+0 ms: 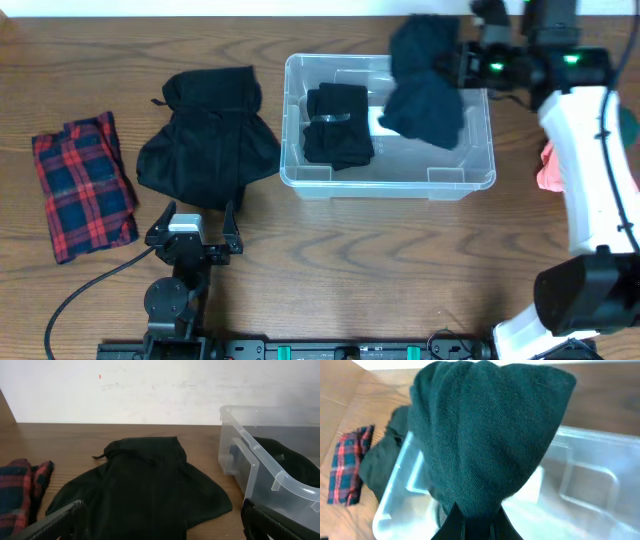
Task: Pack container
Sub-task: 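Carry the black sock left into the clear bin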
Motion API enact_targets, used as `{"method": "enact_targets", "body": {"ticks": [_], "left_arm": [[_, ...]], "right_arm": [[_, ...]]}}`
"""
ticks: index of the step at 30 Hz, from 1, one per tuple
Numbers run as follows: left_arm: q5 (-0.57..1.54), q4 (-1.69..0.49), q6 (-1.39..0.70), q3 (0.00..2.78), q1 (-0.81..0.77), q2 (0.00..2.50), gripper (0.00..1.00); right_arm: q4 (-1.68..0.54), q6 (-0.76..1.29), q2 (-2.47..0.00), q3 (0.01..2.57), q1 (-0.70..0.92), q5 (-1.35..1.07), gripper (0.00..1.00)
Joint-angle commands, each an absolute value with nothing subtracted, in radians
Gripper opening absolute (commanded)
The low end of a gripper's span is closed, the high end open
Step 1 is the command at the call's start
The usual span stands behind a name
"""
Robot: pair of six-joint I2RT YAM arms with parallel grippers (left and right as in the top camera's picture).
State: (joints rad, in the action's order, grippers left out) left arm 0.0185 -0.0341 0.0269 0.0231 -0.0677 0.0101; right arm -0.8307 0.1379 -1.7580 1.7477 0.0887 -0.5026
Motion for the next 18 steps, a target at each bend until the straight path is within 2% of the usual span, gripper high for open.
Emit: {"method": "enact_targets", "body": {"ticks": [1,8,18], "left_arm": [[-0.009,-0.071,0.033,0.004,-0.072,0.004,0.98],[-0.009,-0.071,0.033,0.004,-0.072,0.004,0.98],[-0.009,-0.071,0.033,0.004,-0.072,0.004,0.98]], "right_arm": [[-0.793,0.244,-1.728,1.771,0.17,-0.406,0.01],[-0.758,0.438,-1.756,1.771,0.296,-0.276,0.01],[-0.802,0.459,-1.845,1.771,0.311,-0.274,0.01]]}}
